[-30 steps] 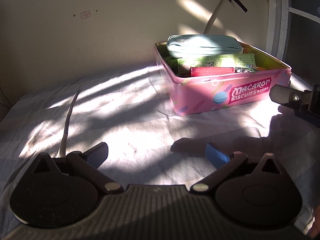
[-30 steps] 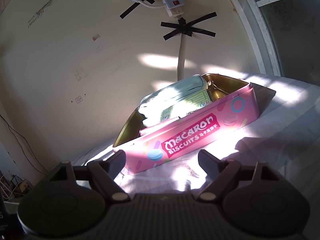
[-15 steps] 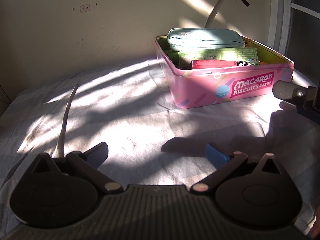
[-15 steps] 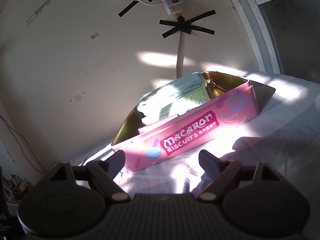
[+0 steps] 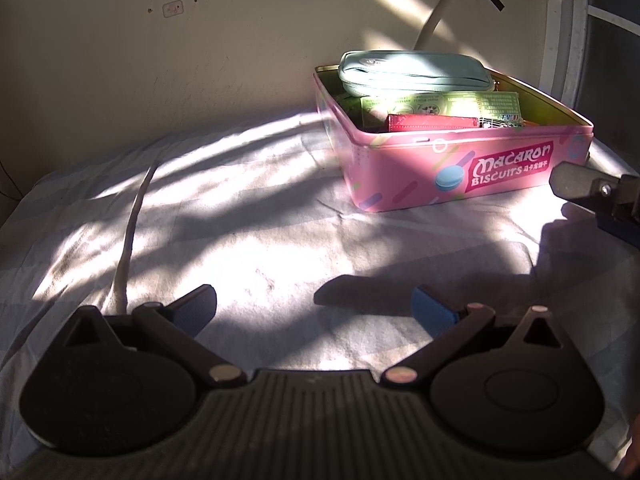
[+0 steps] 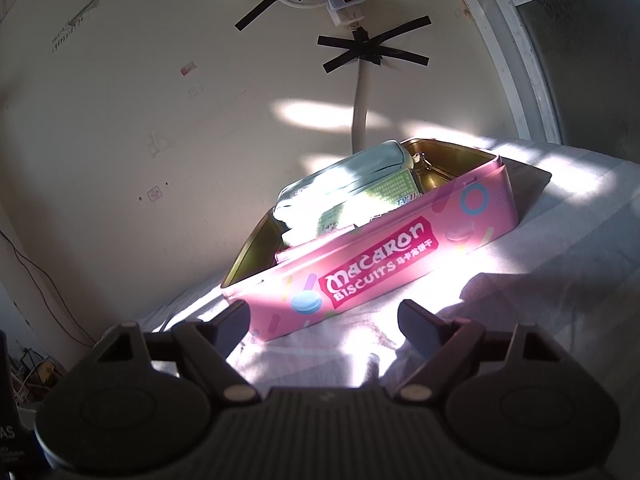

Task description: Organize objects

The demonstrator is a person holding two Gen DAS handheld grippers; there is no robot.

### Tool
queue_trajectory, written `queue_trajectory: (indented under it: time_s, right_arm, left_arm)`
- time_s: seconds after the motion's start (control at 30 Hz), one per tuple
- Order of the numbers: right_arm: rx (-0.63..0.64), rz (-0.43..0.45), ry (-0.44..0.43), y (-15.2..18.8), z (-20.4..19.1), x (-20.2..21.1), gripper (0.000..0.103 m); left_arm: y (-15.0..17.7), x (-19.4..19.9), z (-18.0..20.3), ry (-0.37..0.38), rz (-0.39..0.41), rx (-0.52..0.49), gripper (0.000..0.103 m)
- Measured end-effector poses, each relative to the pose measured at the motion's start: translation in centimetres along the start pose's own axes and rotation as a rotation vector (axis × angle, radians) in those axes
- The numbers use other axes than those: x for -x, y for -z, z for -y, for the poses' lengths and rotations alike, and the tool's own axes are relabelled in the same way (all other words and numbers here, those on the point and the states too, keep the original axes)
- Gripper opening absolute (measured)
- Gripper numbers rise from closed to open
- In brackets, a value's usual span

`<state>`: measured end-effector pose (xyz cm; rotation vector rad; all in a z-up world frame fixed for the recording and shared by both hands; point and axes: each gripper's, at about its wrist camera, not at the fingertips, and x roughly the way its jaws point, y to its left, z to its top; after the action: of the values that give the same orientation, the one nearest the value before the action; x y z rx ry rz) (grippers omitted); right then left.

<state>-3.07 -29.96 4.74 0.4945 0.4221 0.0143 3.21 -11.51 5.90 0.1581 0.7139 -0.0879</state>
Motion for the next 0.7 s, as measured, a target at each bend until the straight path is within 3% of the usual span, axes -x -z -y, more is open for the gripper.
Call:
queue_trajectory:
  time_s: [0.7]
  right_arm:
    - [0.0,-0.003,0.004,0.24,-0.05,-0.14,0.084]
  left_arm:
    - [0.03,-0.26,-0.21,-0.008,-0.007,0.011,0.103]
